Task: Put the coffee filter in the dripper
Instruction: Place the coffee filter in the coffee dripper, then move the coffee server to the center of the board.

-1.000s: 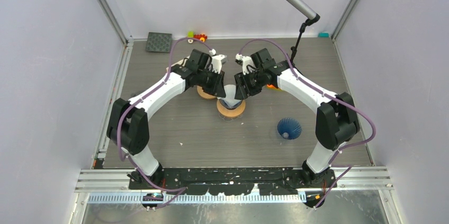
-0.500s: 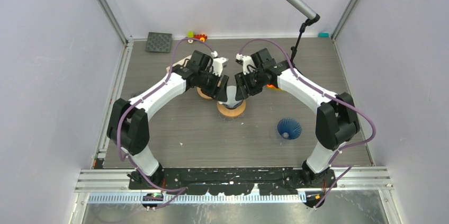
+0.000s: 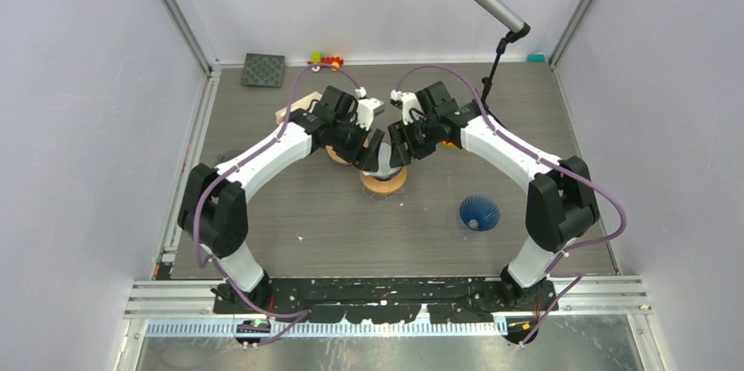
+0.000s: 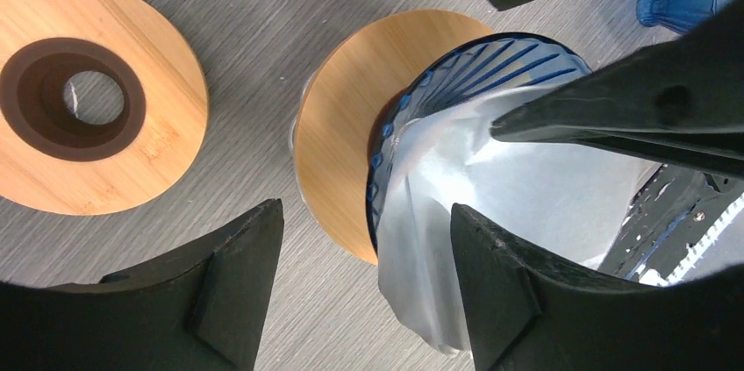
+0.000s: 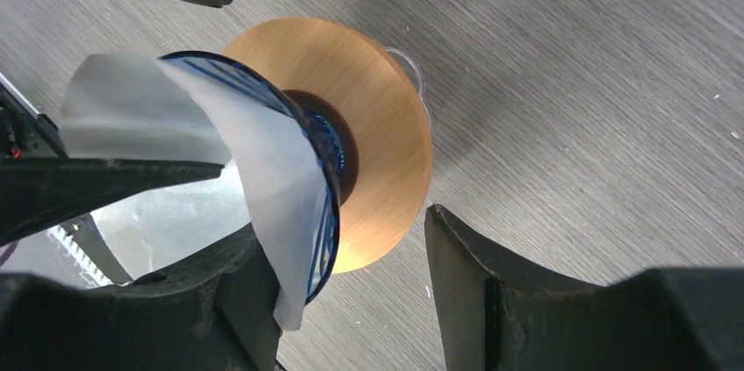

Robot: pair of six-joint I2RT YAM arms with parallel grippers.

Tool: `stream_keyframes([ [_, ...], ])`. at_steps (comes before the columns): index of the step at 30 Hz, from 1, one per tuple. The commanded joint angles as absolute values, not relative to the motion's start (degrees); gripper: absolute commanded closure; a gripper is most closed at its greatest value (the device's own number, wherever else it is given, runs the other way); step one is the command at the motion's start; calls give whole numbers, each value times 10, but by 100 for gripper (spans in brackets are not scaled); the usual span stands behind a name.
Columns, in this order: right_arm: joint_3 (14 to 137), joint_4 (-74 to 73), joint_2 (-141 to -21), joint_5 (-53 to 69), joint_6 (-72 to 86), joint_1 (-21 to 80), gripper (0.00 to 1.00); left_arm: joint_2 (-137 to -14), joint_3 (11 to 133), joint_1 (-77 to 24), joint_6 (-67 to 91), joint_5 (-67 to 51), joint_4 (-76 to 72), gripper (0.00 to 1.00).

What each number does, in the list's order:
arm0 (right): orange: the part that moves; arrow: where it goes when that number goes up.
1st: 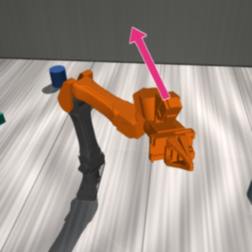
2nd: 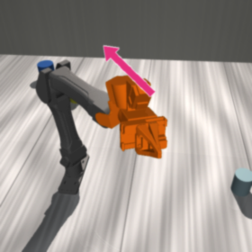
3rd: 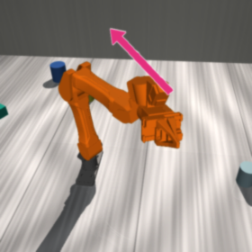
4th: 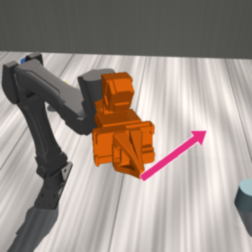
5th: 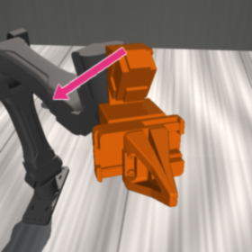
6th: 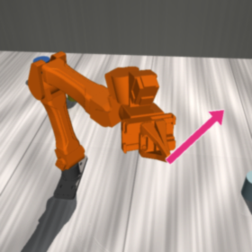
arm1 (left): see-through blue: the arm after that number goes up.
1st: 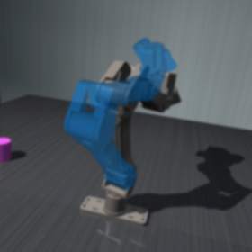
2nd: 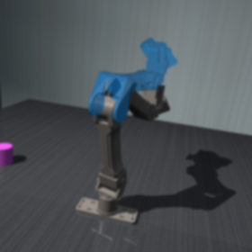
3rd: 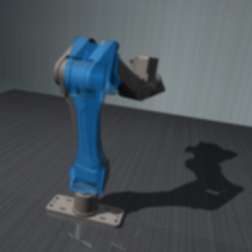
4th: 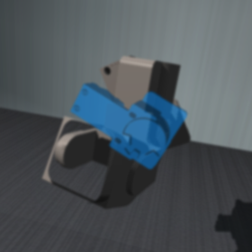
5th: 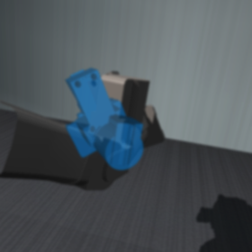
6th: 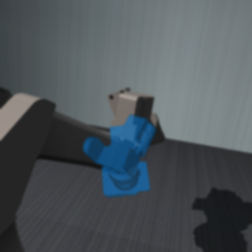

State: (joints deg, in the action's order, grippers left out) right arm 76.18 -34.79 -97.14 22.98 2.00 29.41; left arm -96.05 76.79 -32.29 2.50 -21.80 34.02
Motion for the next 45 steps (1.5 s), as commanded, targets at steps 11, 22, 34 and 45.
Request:
stream_keyframes([
  [11,819,-379,-873,222,3,294,36,-893,812,-323,-18,-187,346,15],
  [22,799,-391,-818,223,-25,265,36,-847,804,-301,-6,-203,334,6],
  [34,822,-377,-852,266,-19,258,37,-786,732,-216,33,-272,270,6],
  [45,791,-365,-885,199,-48,315,37,-700,664,-50,26,-281,291,6],
])
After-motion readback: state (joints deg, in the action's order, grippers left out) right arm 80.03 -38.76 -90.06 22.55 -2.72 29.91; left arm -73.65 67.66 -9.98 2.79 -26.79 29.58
